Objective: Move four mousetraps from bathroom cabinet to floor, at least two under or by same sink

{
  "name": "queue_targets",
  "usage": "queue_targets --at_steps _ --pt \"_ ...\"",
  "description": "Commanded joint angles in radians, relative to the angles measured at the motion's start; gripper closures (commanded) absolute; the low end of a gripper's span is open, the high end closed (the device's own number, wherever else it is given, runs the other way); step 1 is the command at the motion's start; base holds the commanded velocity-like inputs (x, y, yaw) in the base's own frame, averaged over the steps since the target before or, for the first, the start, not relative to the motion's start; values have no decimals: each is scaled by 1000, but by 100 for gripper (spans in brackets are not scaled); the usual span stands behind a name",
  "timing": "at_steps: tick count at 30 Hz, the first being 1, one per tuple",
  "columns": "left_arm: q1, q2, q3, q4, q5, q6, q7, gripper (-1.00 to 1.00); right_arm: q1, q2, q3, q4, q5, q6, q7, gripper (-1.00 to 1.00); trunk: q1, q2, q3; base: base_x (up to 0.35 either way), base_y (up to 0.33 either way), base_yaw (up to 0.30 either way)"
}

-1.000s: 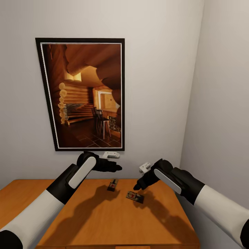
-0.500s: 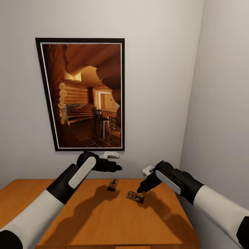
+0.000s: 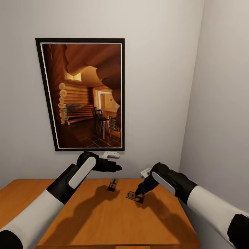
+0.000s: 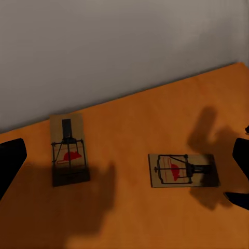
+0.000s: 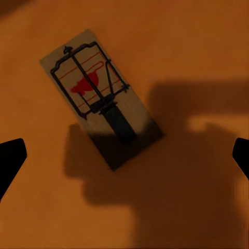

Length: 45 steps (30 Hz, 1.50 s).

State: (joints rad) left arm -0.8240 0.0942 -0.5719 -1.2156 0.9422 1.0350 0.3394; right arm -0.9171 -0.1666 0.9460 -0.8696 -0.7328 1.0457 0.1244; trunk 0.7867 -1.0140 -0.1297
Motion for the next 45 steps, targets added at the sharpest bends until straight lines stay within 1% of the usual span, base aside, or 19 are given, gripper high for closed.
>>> queue_targets --at_steps 1,8,22,27,38,45 --pt "-1 1 -3 -1 10 1 10 -100 -2 6 2 8 11 2 10 -100 0 -1 -2 0 0 0" --pt "-1 0 -3 -2 11 1 10 -100 -5 29 -1 32 12 2 11 -100 0 -1 -2 0 0 0" --pt "-1 -1 -3 -2 12 1 10 -100 -37 51 -11 37 13 2 11 -100 0 -1 -2 0 0 0" --pt "-1 -1 -3 -2 12 1 9 -100 -58 63 -12 46 12 2 11 -100 0 -1 -2 0 0 0" --pt "-1 -1 -5 -2 12 0 9 -100 -96 76 -13 59 11 2 10 -100 0 -1 -2 0 0 0" --pt "-1 -1 -5 -2 12 0 9 -100 -106 99 -14 99 11 2 9 -100 0 -1 -2 0 0 0"
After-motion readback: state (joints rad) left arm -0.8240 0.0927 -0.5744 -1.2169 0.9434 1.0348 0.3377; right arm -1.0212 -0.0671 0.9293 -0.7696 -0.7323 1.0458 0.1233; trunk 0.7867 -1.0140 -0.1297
